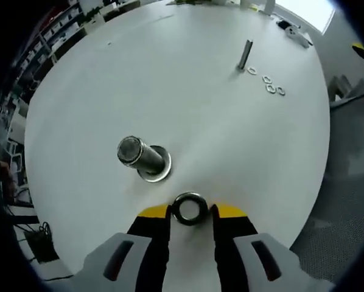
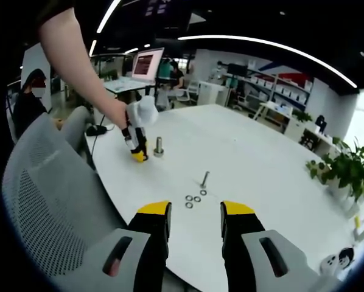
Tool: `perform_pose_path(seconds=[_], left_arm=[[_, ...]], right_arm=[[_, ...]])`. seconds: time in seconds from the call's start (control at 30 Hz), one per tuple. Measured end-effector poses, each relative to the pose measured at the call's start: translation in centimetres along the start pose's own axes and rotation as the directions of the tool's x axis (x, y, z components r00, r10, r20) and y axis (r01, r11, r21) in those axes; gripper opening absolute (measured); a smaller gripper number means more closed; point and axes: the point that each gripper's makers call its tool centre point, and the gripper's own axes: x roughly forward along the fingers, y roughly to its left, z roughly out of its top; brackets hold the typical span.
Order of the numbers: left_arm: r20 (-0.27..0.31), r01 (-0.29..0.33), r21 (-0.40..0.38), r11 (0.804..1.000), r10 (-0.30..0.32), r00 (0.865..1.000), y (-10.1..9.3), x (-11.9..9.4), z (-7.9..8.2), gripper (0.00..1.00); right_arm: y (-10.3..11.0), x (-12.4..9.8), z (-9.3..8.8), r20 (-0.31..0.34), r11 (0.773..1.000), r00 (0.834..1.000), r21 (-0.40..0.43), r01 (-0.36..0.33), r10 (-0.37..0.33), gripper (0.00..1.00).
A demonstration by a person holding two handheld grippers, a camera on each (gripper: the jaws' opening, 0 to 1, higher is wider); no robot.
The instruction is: Place the washer onto the threaded stud by aligning its center hole with the stud, sliding it down to the base, and recovering from edge contact or off-axis alignment until the washer reaches the visible bottom stop.
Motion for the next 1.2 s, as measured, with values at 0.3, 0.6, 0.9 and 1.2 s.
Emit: perform_pose_path(seconds=[0.3,0.6,0.9,1.2], left_arm=[[-0.026,-0.005,0.019,1.0,0.005,1.0,0.0,-0.3,-0.4,0.19],[0.004,-0.018,-0.001,1.0,0.018,1.0,0.1,-0.4,-0.4,0.18],[0.032,-0.028,0.017,0.999,0.028,0.999,0.0,-0.3,-0.2,0.19],[0.067,-0.044,0.05,0.998,0.04,0.997,-0.1,-1.1,0.5,0.19]], right_arm=[[-0.1,-0.1,0.0,0.002,1.0,1.0,0.001,0.007,-0.007,0.34],[-0.2,-0.1,0.0,0.004,1.0,1.0,0.001,0.01,-0.01,0.34],[-0.2,0.0,0.0,0.002,1.0,1.0,-0.001,0.007,-0.007,0.34],[-0.1,0.0,0.0,0.001,1.0,1.0,-0.002,0.005,-0.005,0.34]])
